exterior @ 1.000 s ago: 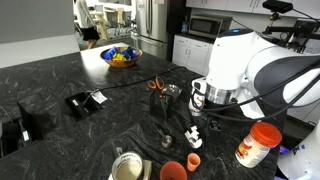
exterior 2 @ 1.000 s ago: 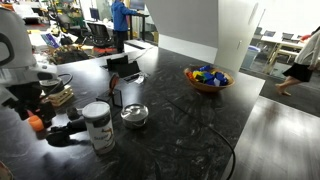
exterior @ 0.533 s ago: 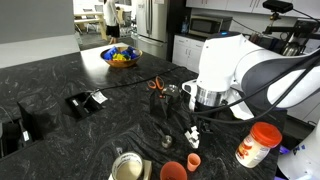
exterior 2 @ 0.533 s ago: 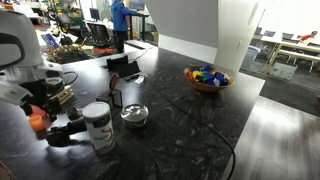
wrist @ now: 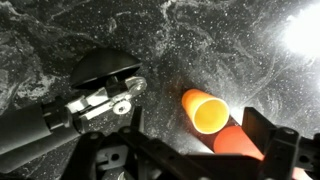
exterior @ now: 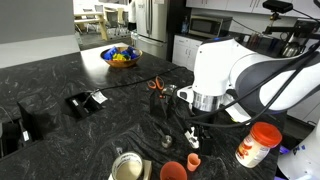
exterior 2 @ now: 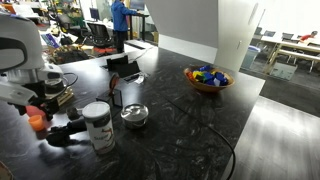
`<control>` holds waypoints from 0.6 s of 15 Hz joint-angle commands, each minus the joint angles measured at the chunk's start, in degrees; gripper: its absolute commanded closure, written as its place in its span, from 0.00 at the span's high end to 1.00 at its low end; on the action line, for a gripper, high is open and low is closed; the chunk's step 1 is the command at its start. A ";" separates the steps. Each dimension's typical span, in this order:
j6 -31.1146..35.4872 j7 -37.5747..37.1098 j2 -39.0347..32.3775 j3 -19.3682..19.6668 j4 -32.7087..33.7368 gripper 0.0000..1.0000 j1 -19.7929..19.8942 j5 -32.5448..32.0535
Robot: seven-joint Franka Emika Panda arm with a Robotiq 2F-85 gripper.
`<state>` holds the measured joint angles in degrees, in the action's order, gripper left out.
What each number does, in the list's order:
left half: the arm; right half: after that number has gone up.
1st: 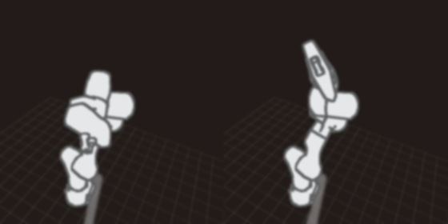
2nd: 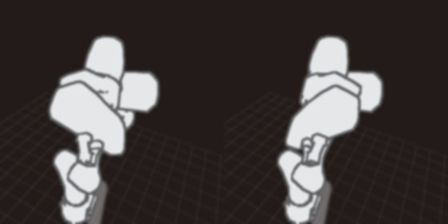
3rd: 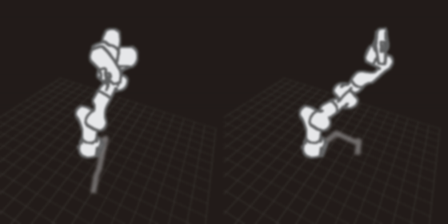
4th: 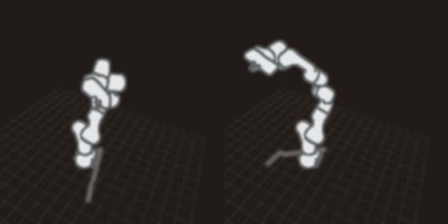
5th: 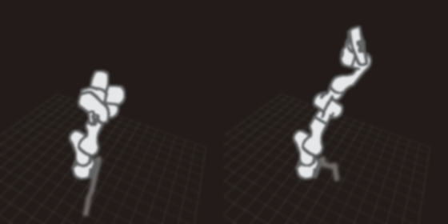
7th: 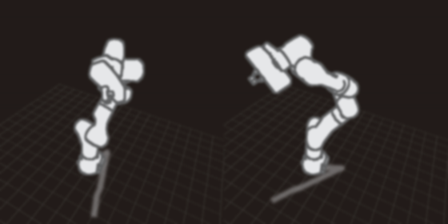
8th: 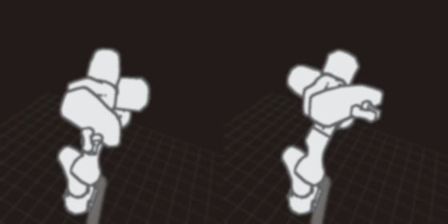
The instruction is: Pick up the little orange cup and place it inside the bigger cup
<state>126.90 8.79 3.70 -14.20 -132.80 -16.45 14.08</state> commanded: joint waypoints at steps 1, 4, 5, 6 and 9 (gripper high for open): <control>0.56 3.07 -1.59 -0.46 0.84 1.00 -0.23 0.84; 1.29 3.04 -2.87 -0.92 0.92 1.00 -0.28 -1.39; 1.54 3.20 -3.29 -0.99 1.03 1.00 -0.27 -1.77; 1.87 3.25 -3.66 -1.07 1.13 1.00 -0.26 -2.16; 2.44 3.36 -4.64 -1.06 1.44 1.00 -0.12 -3.31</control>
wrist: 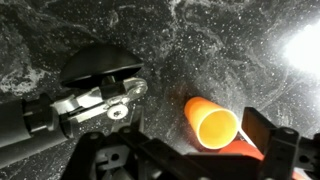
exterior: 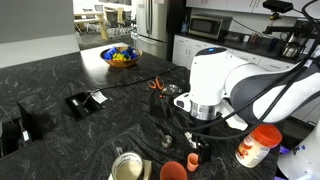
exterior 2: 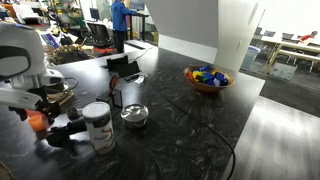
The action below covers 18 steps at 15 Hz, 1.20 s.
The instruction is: Pick up the little orange cup and place it inside the bigger cup
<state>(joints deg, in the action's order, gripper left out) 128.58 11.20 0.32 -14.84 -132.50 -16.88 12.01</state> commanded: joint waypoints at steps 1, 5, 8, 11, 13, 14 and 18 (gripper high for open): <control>0.74 1.43 -1.55 -0.46 1.31 1.00 0.30 -0.95; 0.34 4.10 -2.50 -0.88 1.92 1.00 0.18 0.45; 0.35 4.98 -3.30 -1.16 2.48 1.00 0.27 0.41; 0.66 5.97 -4.72 -1.25 3.06 1.00 0.43 0.87; 0.85 6.57 -6.01 -1.33 3.56 1.00 0.55 1.20; 0.99 6.69 -6.45 -1.38 3.76 0.99 0.59 1.09; 1.90 6.88 -7.76 -1.51 4.54 0.60 0.82 0.75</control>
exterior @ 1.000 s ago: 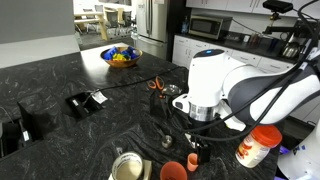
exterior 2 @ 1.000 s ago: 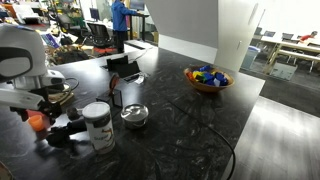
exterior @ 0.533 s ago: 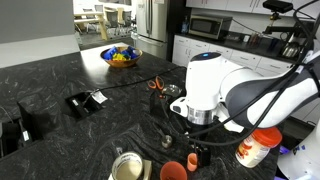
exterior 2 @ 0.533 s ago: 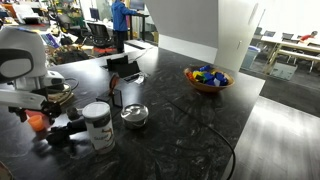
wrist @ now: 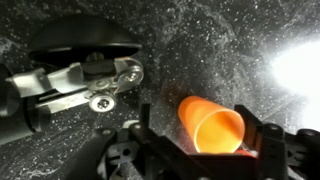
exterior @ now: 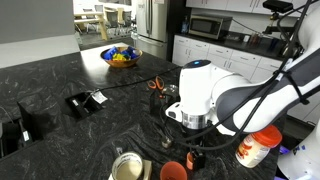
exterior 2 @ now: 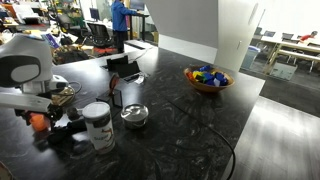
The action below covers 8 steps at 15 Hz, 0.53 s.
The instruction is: Pick up the little orange cup and place it inside the bigger cup
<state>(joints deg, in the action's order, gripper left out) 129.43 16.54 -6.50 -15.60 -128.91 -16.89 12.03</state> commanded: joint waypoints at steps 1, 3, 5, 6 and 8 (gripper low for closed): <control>1.27 1.41 -0.95 -0.76 0.98 0.53 0.87 0.61; 1.61 1.25 -0.74 -0.76 0.99 0.40 0.89 0.47; 1.70 1.07 -0.57 -0.75 0.99 0.26 0.87 0.29; 1.57 0.66 -0.43 -0.67 0.99 0.18 0.83 -0.21; 1.17 -0.28 -0.04 -0.49 1.03 0.16 0.77 -1.46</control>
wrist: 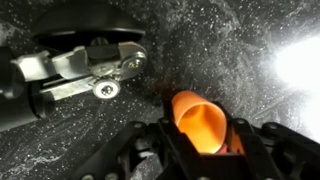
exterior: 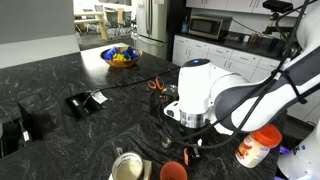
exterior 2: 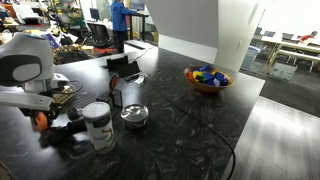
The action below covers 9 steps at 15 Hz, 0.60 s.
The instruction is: Pick up the little orange cup and place it inside the bigger cup
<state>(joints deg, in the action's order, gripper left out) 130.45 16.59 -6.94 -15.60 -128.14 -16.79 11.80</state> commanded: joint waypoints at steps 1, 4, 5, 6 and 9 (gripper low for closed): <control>-0.75 -1.21 0.93 -0.35 0.43 0.16 0.61 -2.46; -3.37 -4.30 2.68 -0.07 1.46 0.16 0.43 -7.04; -4.17 -5.94 3.30 0.02 2.05 0.16 0.28 -9.48; -4.79 -6.79 3.98 -0.05 2.74 0.16 0.23 -10.79; -5.50 -8.02 5.78 -0.47 5.21 0.16 0.01 -12.19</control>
<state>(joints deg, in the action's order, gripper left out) 127.19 10.20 -2.45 -15.60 -124.89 -16.68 1.52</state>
